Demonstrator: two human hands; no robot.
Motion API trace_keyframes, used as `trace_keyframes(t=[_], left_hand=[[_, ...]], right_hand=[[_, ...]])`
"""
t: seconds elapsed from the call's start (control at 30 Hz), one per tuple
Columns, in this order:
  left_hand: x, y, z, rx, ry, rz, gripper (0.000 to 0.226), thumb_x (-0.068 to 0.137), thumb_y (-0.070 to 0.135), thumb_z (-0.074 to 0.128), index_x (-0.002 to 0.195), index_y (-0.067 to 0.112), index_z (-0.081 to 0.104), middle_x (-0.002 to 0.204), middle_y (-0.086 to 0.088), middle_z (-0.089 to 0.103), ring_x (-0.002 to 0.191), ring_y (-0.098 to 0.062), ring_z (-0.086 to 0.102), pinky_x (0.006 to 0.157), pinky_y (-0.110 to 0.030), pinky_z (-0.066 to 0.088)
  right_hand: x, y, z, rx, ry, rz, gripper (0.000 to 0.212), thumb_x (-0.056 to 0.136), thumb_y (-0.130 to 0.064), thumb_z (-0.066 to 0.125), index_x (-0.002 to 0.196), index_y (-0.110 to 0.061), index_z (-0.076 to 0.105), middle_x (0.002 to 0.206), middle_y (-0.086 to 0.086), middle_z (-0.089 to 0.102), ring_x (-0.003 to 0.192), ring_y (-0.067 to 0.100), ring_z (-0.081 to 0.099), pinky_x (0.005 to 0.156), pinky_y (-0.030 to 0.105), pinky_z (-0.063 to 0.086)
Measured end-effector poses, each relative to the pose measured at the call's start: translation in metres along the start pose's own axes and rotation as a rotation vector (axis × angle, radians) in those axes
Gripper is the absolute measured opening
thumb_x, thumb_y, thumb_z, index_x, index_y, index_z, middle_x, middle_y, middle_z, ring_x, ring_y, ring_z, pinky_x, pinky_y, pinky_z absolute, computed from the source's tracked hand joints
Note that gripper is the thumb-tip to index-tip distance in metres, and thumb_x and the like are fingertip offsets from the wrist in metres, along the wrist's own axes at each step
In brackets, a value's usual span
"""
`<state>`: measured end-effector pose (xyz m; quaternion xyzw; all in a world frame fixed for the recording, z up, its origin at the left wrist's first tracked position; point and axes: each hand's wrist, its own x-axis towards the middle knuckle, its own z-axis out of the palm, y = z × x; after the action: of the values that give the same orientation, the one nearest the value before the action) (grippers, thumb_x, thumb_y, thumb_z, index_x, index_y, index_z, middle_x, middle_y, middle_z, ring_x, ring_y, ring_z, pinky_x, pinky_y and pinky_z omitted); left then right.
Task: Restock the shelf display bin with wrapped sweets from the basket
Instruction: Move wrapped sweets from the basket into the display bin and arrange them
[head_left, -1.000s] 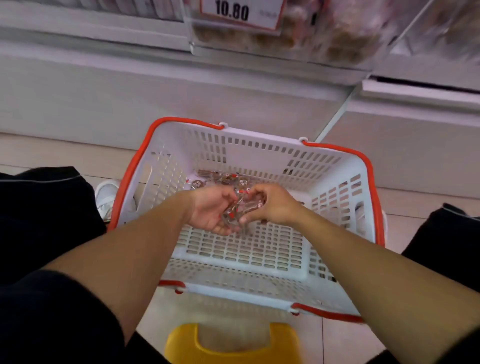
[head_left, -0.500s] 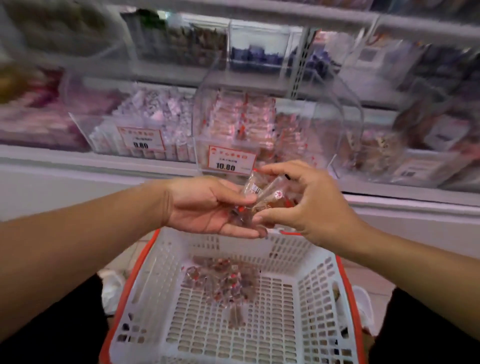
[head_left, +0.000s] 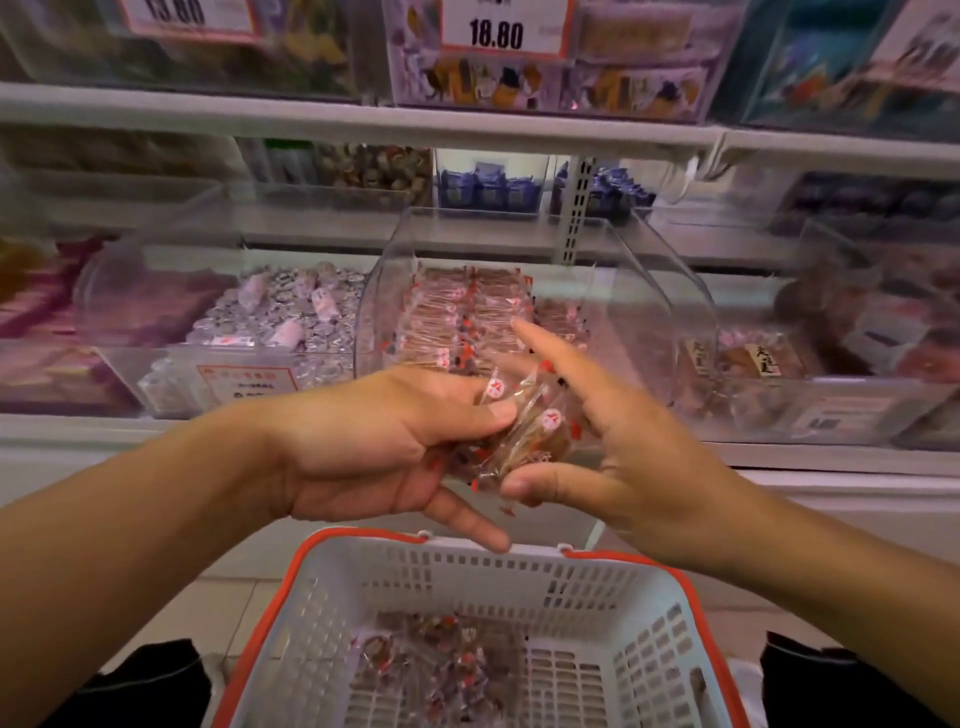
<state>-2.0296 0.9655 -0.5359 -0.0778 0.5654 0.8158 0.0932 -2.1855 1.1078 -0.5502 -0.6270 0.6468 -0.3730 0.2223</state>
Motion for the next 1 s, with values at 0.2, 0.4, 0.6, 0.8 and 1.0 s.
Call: trace_keyframes(t=[0.2, 0.4, 0.6, 0.8, 1.0], left_hand=[[0.006, 0.011, -0.006, 0.103, 0.017, -0.011, 0.017, 0.09, 0.017, 0.058, 0.1, 0.01, 0.07, 0.088, -0.009, 0.067, 0.076, -0.014, 0.065, 0.07, -0.029, 0.058], [0.015, 0.041, -0.011, 0.159, 0.131, 0.036, 0.047, 0.077, 0.022, 0.07, 0.12, 0.007, 0.056, 0.102, -0.017, 0.069, 0.078, -0.017, 0.068, 0.059, -0.021, 0.057], [0.041, 0.062, -0.022, 0.203, 0.191, 0.039, 0.054, 0.089, 0.047, 0.051, 0.125, 0.007, 0.057, 0.094, -0.014, 0.071, 0.072, -0.019, 0.068, 0.05, -0.021, 0.053], [0.049, 0.071, -0.053, 0.439, 0.616, 0.097, 0.029, 0.094, 0.041, 0.056, 0.107, 0.016, 0.064, 0.094, -0.006, 0.075, 0.078, -0.021, 0.074, 0.055, -0.027, 0.056], [0.058, 0.056, -0.066, 1.128, 0.418, 0.112, 0.018, 0.073, 0.026, 0.082, 0.085, 0.033, 0.07, 0.074, 0.011, 0.07, 0.058, -0.004, 0.061, 0.055, -0.018, 0.052]], right_hand=[[0.004, -0.005, -0.007, 0.021, 0.043, -0.055, 0.06, 0.071, -0.041, 0.077, 0.124, -0.042, 0.05, 0.112, -0.021, 0.064, 0.104, -0.003, 0.063, 0.087, 0.013, 0.048], [0.025, -0.018, -0.052, 0.008, -0.015, -0.045, 0.041, 0.074, -0.026, 0.081, 0.112, -0.026, 0.066, 0.1, 0.002, 0.072, 0.089, 0.025, 0.07, 0.078, 0.047, 0.058], [0.06, -0.014, -0.073, 0.024, -0.089, -0.008, 0.042, 0.074, -0.03, 0.078, 0.113, -0.02, 0.067, 0.099, 0.003, 0.074, 0.087, 0.019, 0.072, 0.076, 0.03, 0.06], [0.064, 0.011, -0.082, -0.043, -0.05, 0.082, 0.034, 0.068, -0.044, 0.078, 0.096, -0.026, 0.069, 0.088, -0.001, 0.074, 0.078, 0.02, 0.072, 0.073, 0.042, 0.061], [0.061, 0.017, -0.086, -0.298, -0.19, 0.06, 0.021, 0.076, -0.041, 0.078, 0.092, -0.035, 0.065, 0.076, -0.019, 0.066, 0.063, 0.001, 0.059, 0.06, 0.012, 0.046]])
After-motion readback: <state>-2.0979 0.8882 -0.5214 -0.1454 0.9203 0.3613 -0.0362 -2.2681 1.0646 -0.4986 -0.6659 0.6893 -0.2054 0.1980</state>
